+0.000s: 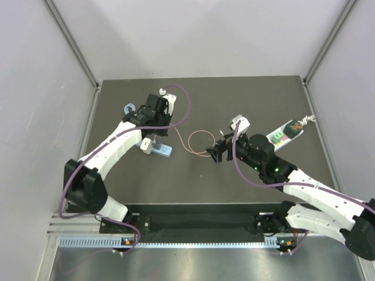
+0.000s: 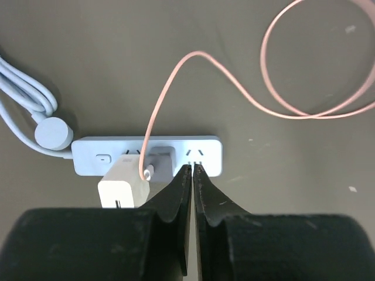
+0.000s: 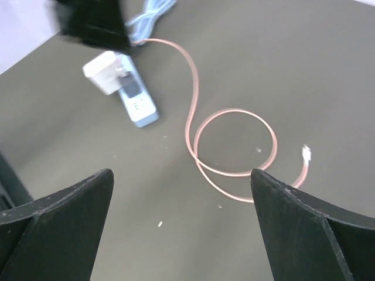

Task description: Insert the plug

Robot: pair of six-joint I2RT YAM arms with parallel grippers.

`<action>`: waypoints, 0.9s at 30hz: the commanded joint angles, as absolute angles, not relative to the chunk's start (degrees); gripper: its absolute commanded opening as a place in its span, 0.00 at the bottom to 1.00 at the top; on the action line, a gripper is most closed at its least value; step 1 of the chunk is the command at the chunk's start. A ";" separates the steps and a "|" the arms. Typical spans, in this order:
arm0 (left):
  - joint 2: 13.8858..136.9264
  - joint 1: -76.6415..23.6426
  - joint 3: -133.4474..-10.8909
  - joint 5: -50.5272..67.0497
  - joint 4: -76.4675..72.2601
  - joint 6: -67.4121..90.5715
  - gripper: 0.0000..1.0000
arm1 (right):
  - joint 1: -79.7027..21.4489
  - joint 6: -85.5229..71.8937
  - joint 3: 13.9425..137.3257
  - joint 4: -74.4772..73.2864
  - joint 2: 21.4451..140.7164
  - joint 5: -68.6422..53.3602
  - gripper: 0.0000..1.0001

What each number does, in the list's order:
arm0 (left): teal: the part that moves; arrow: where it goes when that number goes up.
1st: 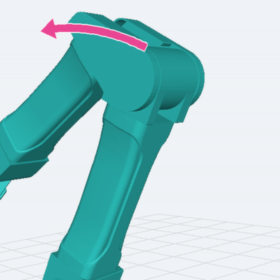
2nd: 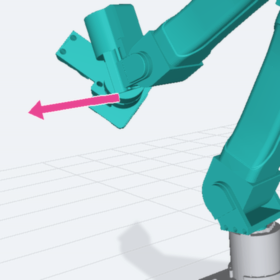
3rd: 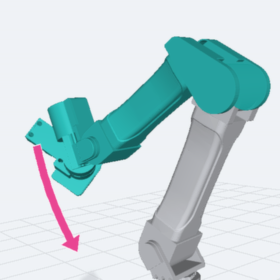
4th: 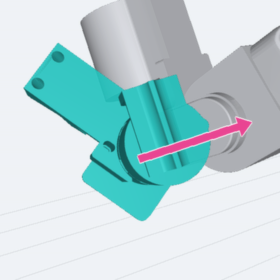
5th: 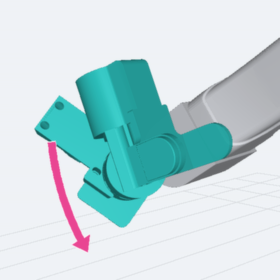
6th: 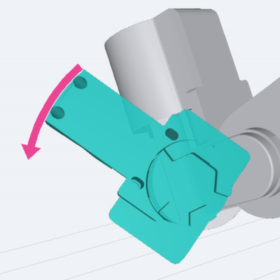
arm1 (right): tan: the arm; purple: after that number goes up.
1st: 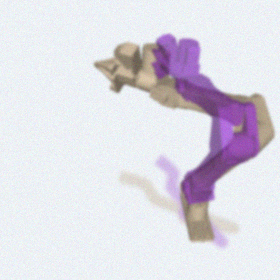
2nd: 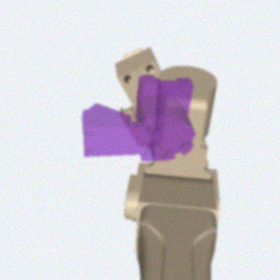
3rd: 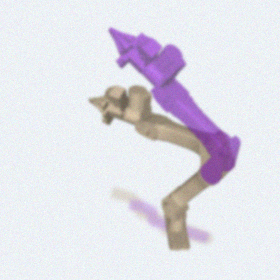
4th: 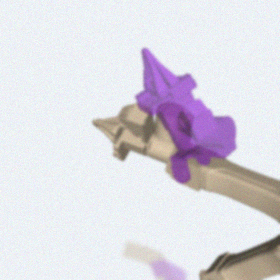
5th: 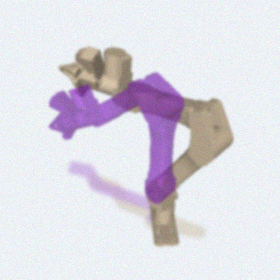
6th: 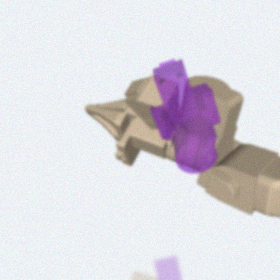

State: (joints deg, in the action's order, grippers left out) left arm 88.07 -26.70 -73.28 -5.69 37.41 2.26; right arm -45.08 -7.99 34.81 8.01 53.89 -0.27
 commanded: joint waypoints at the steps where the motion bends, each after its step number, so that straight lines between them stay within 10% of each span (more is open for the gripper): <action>1: 79.22 -26.72 -72.35 -3.33 34.46 5.00 0.10 | -44.82 -13.79 41.64 -2.42 53.70 8.94 1.00; 6: 72.26 -26.72 -70.05 -1.25 32.43 6.06 0.07 | -44.83 -18.26 44.11 -8.86 50.20 14.92 1.00; 11: 59.87 -26.72 -64.53 12.36 22.52 8.87 0.63 | -44.74 -28.20 52.62 -25.81 48.61 25.82 1.00; 16: 50.46 -26.63 -57.40 19.50 13.63 14.14 0.99 | -44.82 -33.82 60.71 -40.30 47.11 30.31 1.00; 27: 48.34 -26.63 -55.02 22.94 12.48 15.99 0.99 | -44.74 -31.56 68.73 -44.74 42.37 30.23 1.00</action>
State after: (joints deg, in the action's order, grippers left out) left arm 49.12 -26.68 -55.70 20.60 16.86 14.59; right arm -45.08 -32.80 66.24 -43.29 43.00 29.15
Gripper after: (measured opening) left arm 0.986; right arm 0.996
